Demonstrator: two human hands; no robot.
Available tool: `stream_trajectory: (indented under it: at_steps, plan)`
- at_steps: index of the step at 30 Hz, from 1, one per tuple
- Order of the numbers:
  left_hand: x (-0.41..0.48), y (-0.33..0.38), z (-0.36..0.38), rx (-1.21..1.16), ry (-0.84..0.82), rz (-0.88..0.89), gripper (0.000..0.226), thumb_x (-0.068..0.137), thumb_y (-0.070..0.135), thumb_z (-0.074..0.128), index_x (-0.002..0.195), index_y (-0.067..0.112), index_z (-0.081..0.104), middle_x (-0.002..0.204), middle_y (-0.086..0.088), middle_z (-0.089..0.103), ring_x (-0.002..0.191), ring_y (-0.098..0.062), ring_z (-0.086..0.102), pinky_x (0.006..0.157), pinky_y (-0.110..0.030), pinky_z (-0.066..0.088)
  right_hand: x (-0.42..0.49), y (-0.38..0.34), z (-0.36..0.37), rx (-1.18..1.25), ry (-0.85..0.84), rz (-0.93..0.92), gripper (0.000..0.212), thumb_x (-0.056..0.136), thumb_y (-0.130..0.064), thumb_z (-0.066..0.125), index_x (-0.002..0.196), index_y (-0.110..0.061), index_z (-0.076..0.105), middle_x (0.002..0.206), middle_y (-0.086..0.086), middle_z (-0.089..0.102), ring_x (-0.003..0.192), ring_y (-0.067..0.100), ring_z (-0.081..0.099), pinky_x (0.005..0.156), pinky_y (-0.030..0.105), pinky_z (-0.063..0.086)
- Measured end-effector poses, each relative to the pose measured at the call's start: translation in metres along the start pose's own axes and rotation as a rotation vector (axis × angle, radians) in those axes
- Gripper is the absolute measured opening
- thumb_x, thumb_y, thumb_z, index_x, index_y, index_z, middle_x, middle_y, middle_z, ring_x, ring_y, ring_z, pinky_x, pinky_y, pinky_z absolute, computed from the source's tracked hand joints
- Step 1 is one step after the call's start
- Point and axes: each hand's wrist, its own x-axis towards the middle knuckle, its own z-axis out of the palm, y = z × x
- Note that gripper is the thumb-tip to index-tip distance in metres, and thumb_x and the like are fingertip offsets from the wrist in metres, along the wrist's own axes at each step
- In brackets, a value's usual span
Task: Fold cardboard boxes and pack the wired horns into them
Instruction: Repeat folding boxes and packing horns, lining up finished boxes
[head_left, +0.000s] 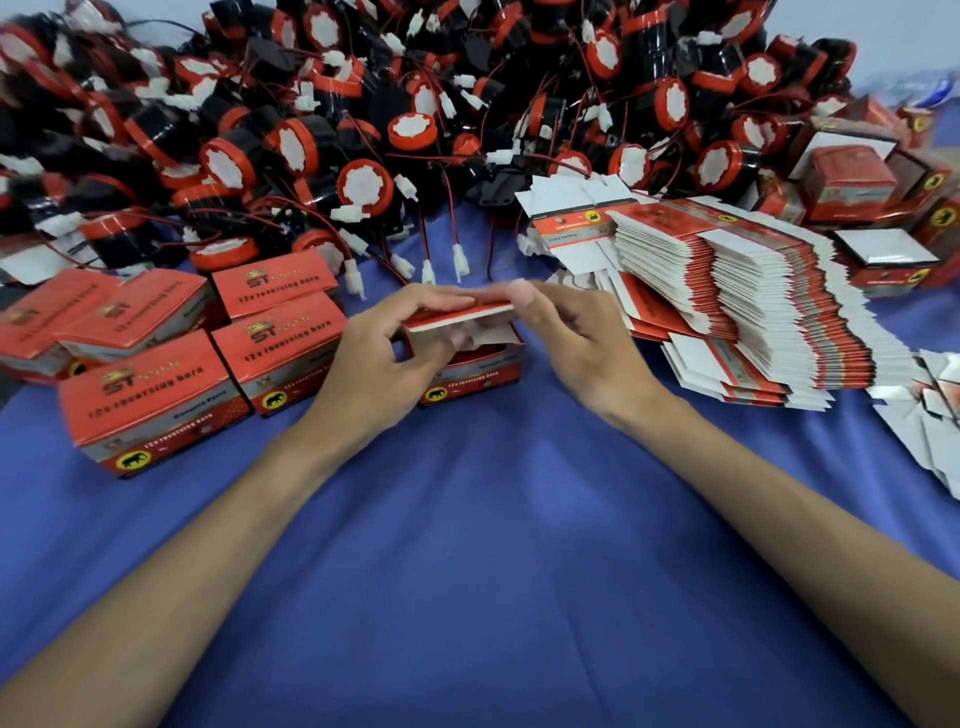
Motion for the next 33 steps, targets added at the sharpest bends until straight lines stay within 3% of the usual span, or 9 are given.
stream_trajectory:
  at_steps: [2,5,8,12,16,21,24,28,33]
  plan:
    - [0.0,0.003,-0.001,-0.001,-0.041,-0.013,0.029,0.087,0.027,0.07,0.112,0.015,0.062,0.117,0.008,0.064,0.111,-0.004,0.06,0.095,-0.024,0.048,-0.002,-0.003,0.002,0.037,0.017,0.019,0.019,0.095,-0.029,0.053,0.108,-0.029,0.067,0.078,-0.034,0.063,0.081,-0.013,0.061,0.074,0.005,0.042]
    - [-0.002,0.006,-0.002,-0.031,-0.069,-0.029,0.037,0.086,0.044,0.056,0.113,0.018,0.061,0.121,0.008,0.063,0.115,-0.005,0.059,0.095,-0.022,0.046,-0.003,-0.002,0.003,0.135,-0.006,0.059,0.018,0.092,-0.021,0.061,0.108,-0.028,0.066,0.092,-0.027,0.067,0.092,-0.009,0.064,0.08,0.008,0.045]
    - [-0.001,0.006,-0.001,0.002,-0.047,-0.026,0.025,0.089,0.033,0.059,0.111,0.021,0.061,0.121,0.01,0.062,0.115,-0.005,0.058,0.097,-0.027,0.047,-0.005,0.002,0.001,0.196,-0.049,0.098,0.023,0.09,-0.013,0.064,0.112,-0.021,0.066,0.097,-0.02,0.07,0.096,-0.003,0.066,0.081,0.012,0.048]
    - [-0.001,0.003,-0.004,0.13,-0.03,0.046,0.028,0.085,0.029,0.064,0.112,0.024,0.06,0.116,0.021,0.058,0.111,0.0,0.057,0.097,-0.025,0.047,-0.004,0.003,0.002,0.201,-0.057,0.138,0.031,0.084,-0.005,0.07,0.111,-0.018,0.065,0.094,-0.01,0.07,0.089,-0.004,0.067,0.08,0.014,0.05]
    - [-0.001,0.0,-0.008,0.241,-0.067,0.128,0.035,0.087,0.024,0.064,0.12,0.012,0.066,0.121,0.012,0.06,0.118,-0.006,0.055,0.103,-0.025,0.043,-0.004,0.005,0.003,0.186,-0.02,0.103,0.032,0.08,-0.003,0.073,0.111,-0.005,0.068,0.1,-0.006,0.068,0.092,-0.008,0.064,0.081,0.01,0.047]
    - [0.001,-0.003,-0.009,0.273,-0.062,0.181,0.035,0.09,0.016,0.061,0.122,0.002,0.063,0.122,0.004,0.059,0.119,-0.009,0.054,0.106,-0.029,0.043,-0.004,0.007,-0.006,-0.013,-0.076,-0.049,0.028,0.087,-0.005,0.067,0.115,-0.003,0.067,0.108,0.006,0.071,0.099,0.013,0.066,0.088,0.022,0.051]
    - [-0.001,-0.003,-0.009,0.279,-0.043,0.218,0.034,0.09,0.014,0.06,0.122,0.0,0.062,0.121,0.001,0.06,0.119,-0.013,0.056,0.105,-0.033,0.044,-0.004,0.006,-0.006,-0.14,-0.024,-0.21,0.026,0.085,-0.001,0.069,0.111,0.001,0.068,0.099,0.008,0.072,0.088,0.023,0.069,0.079,0.026,0.055]
    - [-0.001,-0.005,-0.007,0.304,-0.064,0.249,0.034,0.092,0.013,0.058,0.124,0.001,0.06,0.125,-0.001,0.059,0.121,-0.016,0.055,0.107,-0.034,0.043,-0.004,0.008,-0.007,-0.531,0.071,-0.48,0.017,0.086,-0.01,0.071,0.101,-0.002,0.075,0.075,0.012,0.073,0.062,0.031,0.067,0.052,0.04,0.054]
    - [-0.001,-0.007,-0.007,0.357,-0.07,0.289,0.033,0.093,0.015,0.06,0.124,0.002,0.061,0.127,0.0,0.059,0.122,-0.013,0.054,0.108,-0.031,0.041,-0.001,0.0,-0.015,-0.642,0.077,-0.515,0.014,0.084,-0.021,0.074,0.085,-0.007,0.077,0.065,0.006,0.065,0.057,0.028,0.059,0.047,0.036,0.05]
